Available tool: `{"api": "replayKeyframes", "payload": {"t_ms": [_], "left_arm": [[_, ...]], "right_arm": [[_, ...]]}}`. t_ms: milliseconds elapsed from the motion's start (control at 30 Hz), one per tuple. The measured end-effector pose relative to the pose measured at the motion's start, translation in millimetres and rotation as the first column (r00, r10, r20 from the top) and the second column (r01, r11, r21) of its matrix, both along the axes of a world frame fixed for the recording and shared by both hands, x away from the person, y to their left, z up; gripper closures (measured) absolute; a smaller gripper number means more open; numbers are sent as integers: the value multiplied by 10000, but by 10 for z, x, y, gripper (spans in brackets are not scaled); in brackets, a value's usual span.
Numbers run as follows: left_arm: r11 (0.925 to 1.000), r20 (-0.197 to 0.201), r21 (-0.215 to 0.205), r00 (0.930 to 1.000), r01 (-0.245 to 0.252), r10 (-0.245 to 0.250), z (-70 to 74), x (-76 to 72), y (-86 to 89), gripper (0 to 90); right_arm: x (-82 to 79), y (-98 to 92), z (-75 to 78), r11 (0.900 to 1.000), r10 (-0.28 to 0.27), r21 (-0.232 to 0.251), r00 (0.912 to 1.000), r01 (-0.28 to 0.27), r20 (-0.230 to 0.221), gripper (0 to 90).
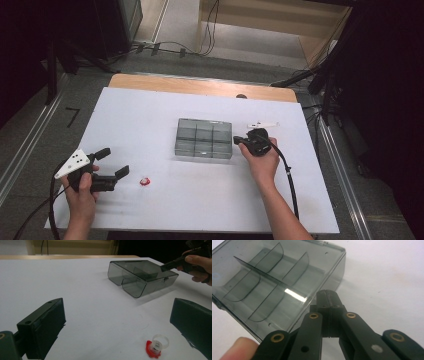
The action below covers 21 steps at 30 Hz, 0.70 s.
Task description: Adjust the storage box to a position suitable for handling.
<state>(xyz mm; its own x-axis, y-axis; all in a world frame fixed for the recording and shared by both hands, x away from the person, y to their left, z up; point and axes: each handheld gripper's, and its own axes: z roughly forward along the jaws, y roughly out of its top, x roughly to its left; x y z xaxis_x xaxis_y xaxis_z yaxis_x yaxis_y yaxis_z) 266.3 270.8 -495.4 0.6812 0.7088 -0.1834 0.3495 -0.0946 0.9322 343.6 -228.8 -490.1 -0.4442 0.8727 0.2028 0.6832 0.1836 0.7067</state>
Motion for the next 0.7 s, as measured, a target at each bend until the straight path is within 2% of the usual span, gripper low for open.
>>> {"api": "replayKeyframes", "payload": {"t_ms": [33,100,133,233,400,433,467,500,600,633,700], "left_arm": [[10000,12,23,10000,1,-1,-1,1,-1,0],[10000,32,57,10000,17,-17,-1,2,-4,0],[10000,30,66,10000,16,-16,-1,3,-4,0],[10000,16,34,10000,-19,19,-2,5,-5,0],[9999,42,116,10000,-1,0,-2,-4,-12,0],[9999,49,122,10000,12,-12,-3,-6,-14,0],[9999,47,136,10000,27,-28,-3,-10,-16,0],[9999,40,152,10000,43,-44,-2,-14,-17,0],[9998,48,204,10000,75,-76,-4,-19,-21,0],[9997,49,237,9999,110,-111,-5,-19,-20,0],[9997,53,236,9999,113,-114,-5,-21,-22,0]], "right_arm": [[-31,-24,23,9997,-192,132,9995,188,263,740],[-46,-31,32,9996,-258,160,9990,252,378,723],[-74,-42,48,9992,-297,286,9981,282,532,686],[-139,-48,82,9992,-180,382,9961,147,861,523],[-274,-45,160,9952,292,887,9909,-411,1315,213],[-323,-43,183,9916,452,1137,9887,-617,1426,114],[-323,-43,183,9916,452,1137,9887,-617,1426,114],[-394,-36,201,9847,825,1394,9839,-1050,1584,0],[-455,-33,209,9823,915,1462,9812,-1170,1699,0],[-498,-29,219,9868,637,1359,9828,-879,1732,0],[-544,-23,215,9853,659,1444,9829,-914,1720,0]]}}
